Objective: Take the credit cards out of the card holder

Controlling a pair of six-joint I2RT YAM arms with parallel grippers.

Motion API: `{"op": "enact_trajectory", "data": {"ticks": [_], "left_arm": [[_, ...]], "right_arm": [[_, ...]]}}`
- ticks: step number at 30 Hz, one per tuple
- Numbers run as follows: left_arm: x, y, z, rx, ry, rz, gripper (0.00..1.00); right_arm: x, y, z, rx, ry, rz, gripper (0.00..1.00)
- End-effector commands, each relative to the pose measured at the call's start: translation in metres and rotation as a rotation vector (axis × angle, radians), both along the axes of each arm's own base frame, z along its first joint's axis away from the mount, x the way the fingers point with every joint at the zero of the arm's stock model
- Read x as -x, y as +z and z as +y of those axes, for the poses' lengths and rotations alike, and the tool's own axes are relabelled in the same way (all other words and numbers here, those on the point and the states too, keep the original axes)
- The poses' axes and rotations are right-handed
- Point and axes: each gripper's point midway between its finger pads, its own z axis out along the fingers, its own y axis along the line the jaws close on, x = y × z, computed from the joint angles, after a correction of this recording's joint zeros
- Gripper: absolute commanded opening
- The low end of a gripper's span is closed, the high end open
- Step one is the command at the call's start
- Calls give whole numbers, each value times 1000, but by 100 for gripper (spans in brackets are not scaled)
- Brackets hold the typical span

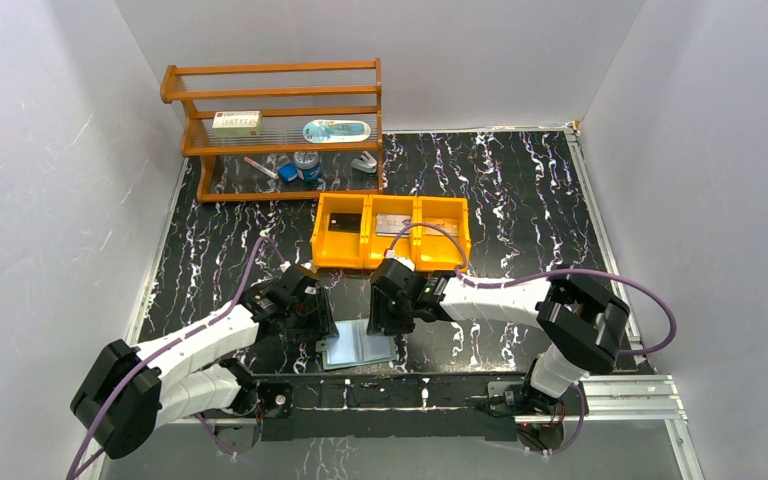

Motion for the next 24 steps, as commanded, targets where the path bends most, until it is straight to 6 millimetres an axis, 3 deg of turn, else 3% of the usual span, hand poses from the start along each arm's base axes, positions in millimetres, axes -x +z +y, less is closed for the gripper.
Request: {"op": "enact_trajectory", "data": {"ticks": [1,9,17,24], "left_arm": [[10,-6,3,-27,-28,41,44],[10,-6,3,-24,-30,43,43],[11,-7,0,-10,-37,47,41],[12,-8,1,-9,-37,47,41]], "right_arm": [[0,0,7,-9,11,-3,52],[1,-4,11,-7,32,8,52],[4,23,41,-173,94,6,52],[8,27,57,-238,118,37,51]]}}
